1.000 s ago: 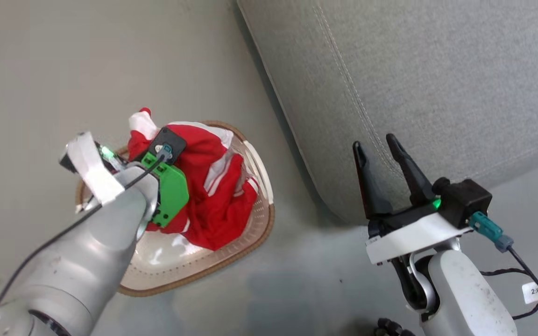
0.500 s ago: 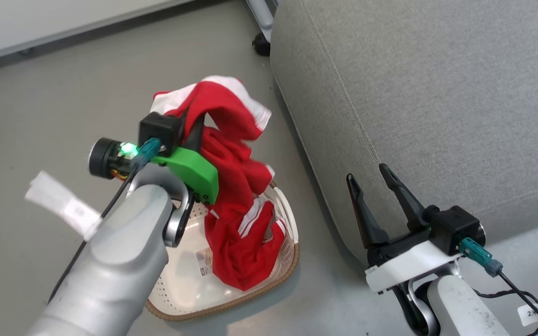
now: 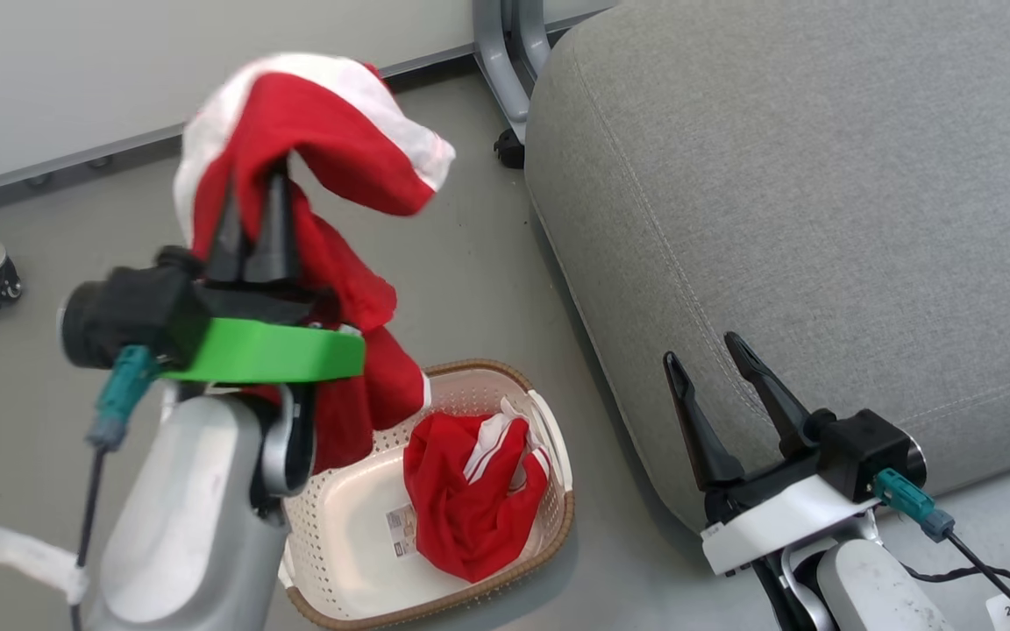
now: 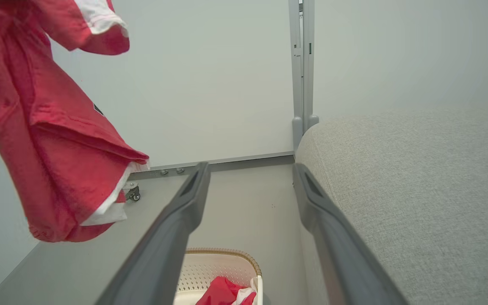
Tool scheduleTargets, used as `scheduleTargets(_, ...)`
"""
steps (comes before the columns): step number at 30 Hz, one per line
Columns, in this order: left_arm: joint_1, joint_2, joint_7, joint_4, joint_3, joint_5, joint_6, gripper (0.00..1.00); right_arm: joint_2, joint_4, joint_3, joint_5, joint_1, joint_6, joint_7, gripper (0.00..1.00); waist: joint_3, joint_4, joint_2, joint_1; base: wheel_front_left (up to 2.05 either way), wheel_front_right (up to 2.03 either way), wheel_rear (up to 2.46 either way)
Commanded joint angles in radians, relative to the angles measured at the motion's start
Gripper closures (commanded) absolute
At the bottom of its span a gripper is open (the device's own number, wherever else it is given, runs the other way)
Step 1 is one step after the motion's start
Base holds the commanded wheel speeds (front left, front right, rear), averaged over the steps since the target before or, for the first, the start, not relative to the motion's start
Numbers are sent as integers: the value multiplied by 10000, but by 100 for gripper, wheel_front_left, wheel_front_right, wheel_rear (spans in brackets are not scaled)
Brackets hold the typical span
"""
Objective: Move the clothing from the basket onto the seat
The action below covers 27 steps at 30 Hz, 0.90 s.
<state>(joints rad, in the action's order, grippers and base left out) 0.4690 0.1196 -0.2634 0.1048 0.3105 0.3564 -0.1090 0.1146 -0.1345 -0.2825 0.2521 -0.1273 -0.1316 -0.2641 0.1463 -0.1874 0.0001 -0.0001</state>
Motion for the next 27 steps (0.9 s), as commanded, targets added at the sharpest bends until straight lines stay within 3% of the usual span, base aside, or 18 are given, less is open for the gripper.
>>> scheduleTargets(1, -268, -110, -11, -343, -349, -199, 161, 100, 17, 49, 1, -39, 53, 17, -7, 0, -43, 35, -1, 1, 0, 0, 0)
scheduleTargets(6, -620, -467, -12, -1308, -1110, -628, 885, 100, -49, 74, 36, -75, 188, 17, -7, 0, -98, 112, -1, 1, 0, 0, 0)
scheduleTargets(12, -743, -673, -11, -1873, -1062, -386, 1466, 100, -128, 315, 444, 22, 104, 17, -7, 0, 77, 288, -1, 1, 0, 0, 0)
scheduleTargets(23, -652, -676, -11, -2217, 406, 472, 1049, 100, -21, 426, 491, -6, 197, 17, -7, 0, -25, 330, -1, 1, 0, 0, 0)
scheduleTargets(27, -634, -677, -11, -1992, 799, 544, 1092, 100, -46, 419, 490, 5, 251, 17, -7, 0, -146, 308, -1, 1, 0, 0, 0)
